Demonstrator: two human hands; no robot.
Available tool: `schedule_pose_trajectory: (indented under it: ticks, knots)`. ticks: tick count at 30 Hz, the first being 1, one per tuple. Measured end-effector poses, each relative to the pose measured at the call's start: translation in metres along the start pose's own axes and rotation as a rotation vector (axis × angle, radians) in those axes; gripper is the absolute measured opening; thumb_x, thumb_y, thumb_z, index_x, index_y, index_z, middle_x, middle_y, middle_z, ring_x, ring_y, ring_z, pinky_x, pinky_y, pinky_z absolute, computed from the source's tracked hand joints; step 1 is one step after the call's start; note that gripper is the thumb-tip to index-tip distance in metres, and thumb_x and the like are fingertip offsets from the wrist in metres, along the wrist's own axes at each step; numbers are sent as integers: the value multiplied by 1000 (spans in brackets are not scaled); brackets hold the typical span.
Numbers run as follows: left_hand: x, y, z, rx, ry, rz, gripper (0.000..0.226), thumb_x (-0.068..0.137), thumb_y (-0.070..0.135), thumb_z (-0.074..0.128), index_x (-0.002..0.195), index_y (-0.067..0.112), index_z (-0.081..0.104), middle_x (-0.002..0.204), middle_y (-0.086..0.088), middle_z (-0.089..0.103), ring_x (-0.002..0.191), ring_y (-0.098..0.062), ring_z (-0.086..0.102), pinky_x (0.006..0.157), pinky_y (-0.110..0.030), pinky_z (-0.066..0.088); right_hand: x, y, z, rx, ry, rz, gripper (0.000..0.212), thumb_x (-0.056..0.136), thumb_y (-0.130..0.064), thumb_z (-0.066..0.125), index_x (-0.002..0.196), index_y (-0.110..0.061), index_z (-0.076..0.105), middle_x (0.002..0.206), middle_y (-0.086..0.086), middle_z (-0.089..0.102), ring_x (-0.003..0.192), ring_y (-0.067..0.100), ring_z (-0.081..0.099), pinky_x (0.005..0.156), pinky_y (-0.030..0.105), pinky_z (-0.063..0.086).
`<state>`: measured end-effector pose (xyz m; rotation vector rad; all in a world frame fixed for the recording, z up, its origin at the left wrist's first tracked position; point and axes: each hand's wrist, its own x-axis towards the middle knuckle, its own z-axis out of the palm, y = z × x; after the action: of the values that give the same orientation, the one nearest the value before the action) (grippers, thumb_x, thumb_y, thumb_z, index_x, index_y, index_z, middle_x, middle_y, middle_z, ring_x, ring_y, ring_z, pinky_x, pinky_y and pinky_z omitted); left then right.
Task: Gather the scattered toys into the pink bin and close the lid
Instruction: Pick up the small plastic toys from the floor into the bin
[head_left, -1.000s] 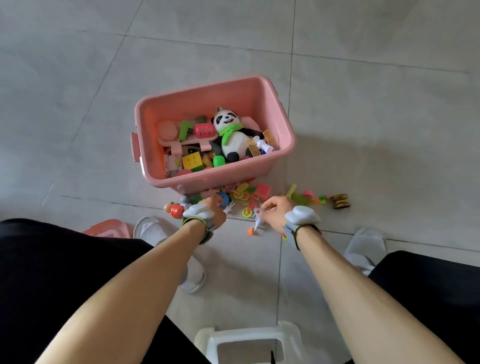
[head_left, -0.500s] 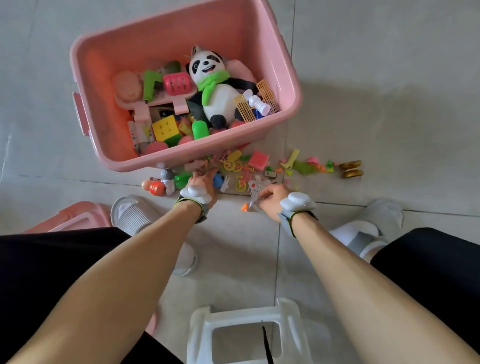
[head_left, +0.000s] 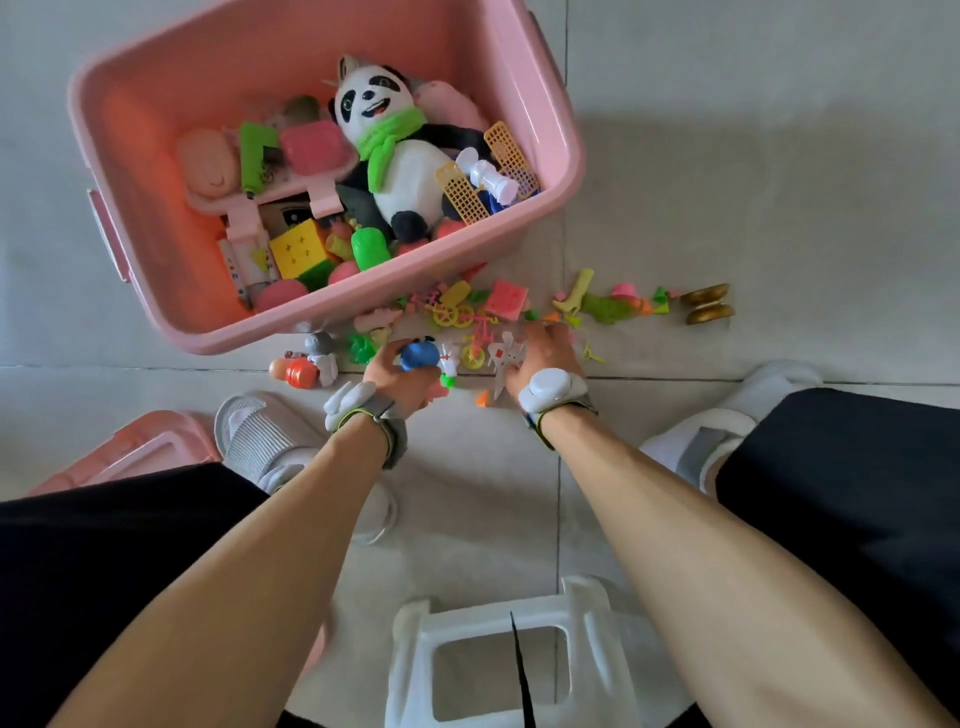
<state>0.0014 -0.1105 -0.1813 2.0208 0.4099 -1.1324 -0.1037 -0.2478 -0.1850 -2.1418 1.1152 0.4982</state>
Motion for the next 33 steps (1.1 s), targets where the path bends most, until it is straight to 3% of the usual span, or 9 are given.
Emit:
schedule_pose_trajectory:
  ticks: [3, 7, 9, 13, 17, 20, 24, 27, 33]
  knots:
    - [-5, 1, -1, -88, -36, -69, 55, 81, 1, 71, 129, 20, 54, 114, -12, 62, 81, -30, 70, 74, -37, 59, 9, -1, 12, -116, -93, -8, 77, 86, -29, 63, 150, -17, 23, 149, 17, 26, 142, 34, 22, 114, 43, 29]
    - [-11, 5, -3, -152, -78, -100, 56, 80, 1, 73, 129, 21, 56, 121, -14, 62, 85, -31, 71, 57, -27, 59, 13, -3, 25, -244, -58, -9, 72, 87, -25, 60, 149, -14, 24, 145, 16, 34, 134, 36, 32, 108, 44, 31]
    - [-16, 6, -2, -148, -90, -109, 55, 79, 2, 73, 127, 21, 57, 120, -15, 63, 84, -29, 71, 53, -25, 57, 14, -3, 30, -310, 11, -39, 67, 80, -23, 61, 142, -10, 39, 133, 15, 48, 123, 34, 45, 97, 42, 40]
    - [-17, 5, -1, -142, -87, -140, 56, 78, 4, 74, 128, 22, 56, 118, -16, 65, 86, -27, 72, 51, -23, 54, 12, -9, 26, -389, 32, -46, 49, 44, -21, 81, 91, -11, 72, 81, 9, 65, 72, 27, 64, 57, 25, 46]
    - [-21, 8, 1, -117, -112, -135, 56, 81, 2, 70, 131, 19, 53, 111, -16, 68, 68, -20, 70, 55, -26, 58, 15, -3, 7, -137, -244, 21, 57, 79, -18, 72, 131, -7, 50, 135, 18, 47, 118, 32, 49, 94, 36, 42]
    - [-26, 11, -1, -30, -127, -86, 52, 84, 4, 69, 132, 17, 53, 83, -8, 69, 53, -13, 67, 69, -32, 58, 12, -1, -7, -6, -361, 118, 32, 89, -24, 61, 119, -13, 56, 125, 7, 55, 104, 24, 50, 84, 26, 37]
    - [-43, 18, -7, 174, -135, 13, 47, 87, 1, 64, 131, 12, 49, 77, -9, 63, 40, -9, 61, 45, -17, 50, 4, 0, -16, 384, -294, 208, 40, 89, -18, 65, 126, -4, 57, 114, 12, 60, 97, 20, 54, 59, 14, 37]
    - [-55, 27, -17, 493, -135, 197, 48, 84, 0, 63, 130, 6, 51, 89, -13, 63, 61, -22, 66, 55, -25, 55, -10, -9, -29, 574, -220, 200, 8, 87, -4, 63, 95, -5, 60, 77, 0, 53, 82, 18, 50, 56, 21, 42]
    - [-85, 52, -58, 771, -100, 478, 49, 68, 33, 67, 115, 19, 63, 90, -7, 74, 82, -27, 69, 80, -41, 58, -38, -36, -56, 605, -199, 52, 18, 84, -19, 69, 79, -25, 52, 73, -2, 58, 63, 17, 61, 65, 38, 57]
